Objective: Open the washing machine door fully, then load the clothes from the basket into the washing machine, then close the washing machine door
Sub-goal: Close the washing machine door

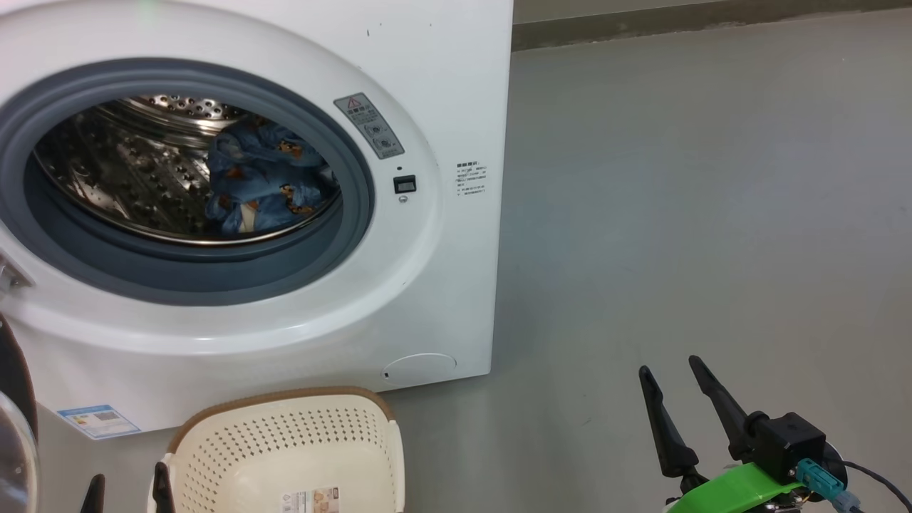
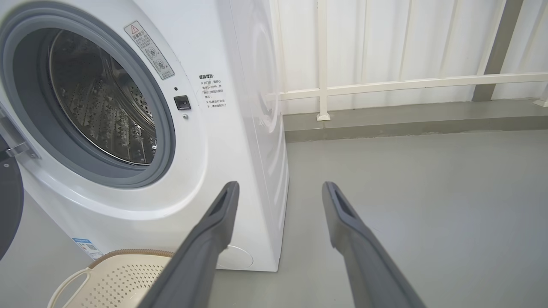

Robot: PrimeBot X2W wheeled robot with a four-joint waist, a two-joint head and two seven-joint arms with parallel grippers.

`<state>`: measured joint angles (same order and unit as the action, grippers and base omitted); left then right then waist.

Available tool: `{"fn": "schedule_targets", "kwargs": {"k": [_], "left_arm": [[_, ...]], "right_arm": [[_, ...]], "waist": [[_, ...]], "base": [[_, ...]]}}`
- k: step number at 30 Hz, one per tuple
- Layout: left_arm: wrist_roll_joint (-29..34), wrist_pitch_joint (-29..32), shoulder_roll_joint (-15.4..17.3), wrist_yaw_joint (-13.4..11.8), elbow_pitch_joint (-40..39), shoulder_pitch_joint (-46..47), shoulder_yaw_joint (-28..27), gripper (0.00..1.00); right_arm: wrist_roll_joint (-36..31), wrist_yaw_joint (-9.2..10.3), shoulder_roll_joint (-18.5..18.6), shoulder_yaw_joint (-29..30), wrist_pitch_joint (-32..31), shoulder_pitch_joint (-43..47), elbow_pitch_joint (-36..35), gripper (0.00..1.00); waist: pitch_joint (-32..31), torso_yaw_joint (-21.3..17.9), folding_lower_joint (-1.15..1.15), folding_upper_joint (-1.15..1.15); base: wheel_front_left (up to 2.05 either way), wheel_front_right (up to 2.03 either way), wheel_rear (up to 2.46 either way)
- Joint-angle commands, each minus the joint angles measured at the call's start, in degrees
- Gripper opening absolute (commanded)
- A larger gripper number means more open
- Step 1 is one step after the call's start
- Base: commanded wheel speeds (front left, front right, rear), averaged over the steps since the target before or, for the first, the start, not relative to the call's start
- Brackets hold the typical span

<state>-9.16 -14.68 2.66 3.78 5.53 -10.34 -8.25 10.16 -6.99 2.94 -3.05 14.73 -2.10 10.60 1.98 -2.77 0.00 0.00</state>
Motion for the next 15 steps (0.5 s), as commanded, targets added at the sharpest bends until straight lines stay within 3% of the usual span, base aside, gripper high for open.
{"fn": "schedule_targets", "kwargs": {"k": [1,15], "left_arm": [[0.24,-0.31,0.26,0.13,-1.42,1.91,-2.05,1.00],[0.19,-0.31,0.22,0.79,-0.68,2.65,-2.16,1.00]], "right_arm": [[-0.21,-0.50,-0.06,-1.61,0.27,-1.24,-1.46,1.00],[0.11,-0.50,-0.06,-1.52,0.27,-1.43,-1.19,1.00]], "waist": [[0.03,0.02,0.00,0.00],[0.48,-0.02,0.00,0.00]], "base": [[0.00,0.00,0.00],[0.00,0.00,0.00]]}}
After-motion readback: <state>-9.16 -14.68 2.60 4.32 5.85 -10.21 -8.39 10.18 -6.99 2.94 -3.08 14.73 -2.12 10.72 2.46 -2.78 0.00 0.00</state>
